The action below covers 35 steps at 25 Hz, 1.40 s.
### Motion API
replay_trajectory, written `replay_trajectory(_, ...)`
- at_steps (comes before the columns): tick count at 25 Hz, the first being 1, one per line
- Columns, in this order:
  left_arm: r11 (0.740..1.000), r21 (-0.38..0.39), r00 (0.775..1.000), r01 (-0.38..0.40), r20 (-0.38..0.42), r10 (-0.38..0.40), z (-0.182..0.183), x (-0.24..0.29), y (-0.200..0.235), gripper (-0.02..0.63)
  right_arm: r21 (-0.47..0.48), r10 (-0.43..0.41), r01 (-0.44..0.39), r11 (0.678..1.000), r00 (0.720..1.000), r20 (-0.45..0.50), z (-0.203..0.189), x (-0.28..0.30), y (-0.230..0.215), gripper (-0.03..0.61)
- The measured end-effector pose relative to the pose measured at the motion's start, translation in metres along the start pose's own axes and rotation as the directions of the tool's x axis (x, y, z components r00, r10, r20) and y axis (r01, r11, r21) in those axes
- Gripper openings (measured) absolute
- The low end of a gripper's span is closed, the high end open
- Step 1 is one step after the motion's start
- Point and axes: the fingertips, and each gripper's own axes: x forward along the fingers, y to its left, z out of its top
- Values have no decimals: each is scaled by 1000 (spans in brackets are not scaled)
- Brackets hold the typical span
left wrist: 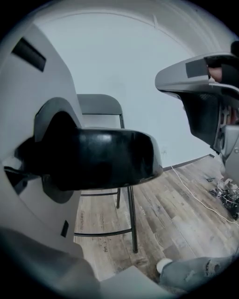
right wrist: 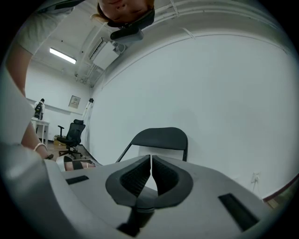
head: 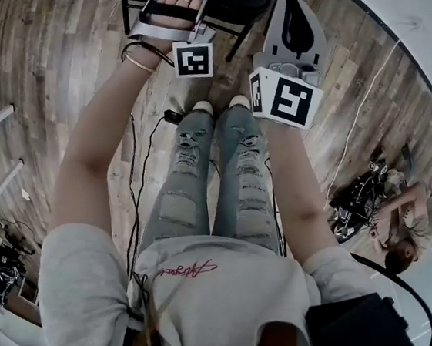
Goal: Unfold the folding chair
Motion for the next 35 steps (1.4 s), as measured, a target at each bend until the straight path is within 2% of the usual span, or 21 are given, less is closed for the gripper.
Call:
replay_trajectory(7,993,-13,993,-114,-24,114,8,-30,-44,163,0,48,-48,999,999,-19,-51,-65,34,25)
replay_trajectory(13,983,-29,981,-184,-68,182,4,-54,-82,170,0,121,-121,993,992,-38,-100,-117,68,25)
replay_trajectory(18,983,-48,983,-179,-55,176,5,-84,-123,189,35,121,-119,992,991,-62,-127,-138,90,25)
replay_trajectory(22,981,-84,984,-174,-56,169,6,-110,-164,218,60,123,-121,991,992,-32,-135,-146,106,25)
replay_trajectory(30,969,-73,971,-236,-58,232,12,-135,-204,236,21,153,-153,988,988,1,-165,-155,134,25)
replay_trajectory(35,972,-69,974,-225,-44,222,15,-154,-241,273,5,184,-184,983,983,14,-179,-167,158,25)
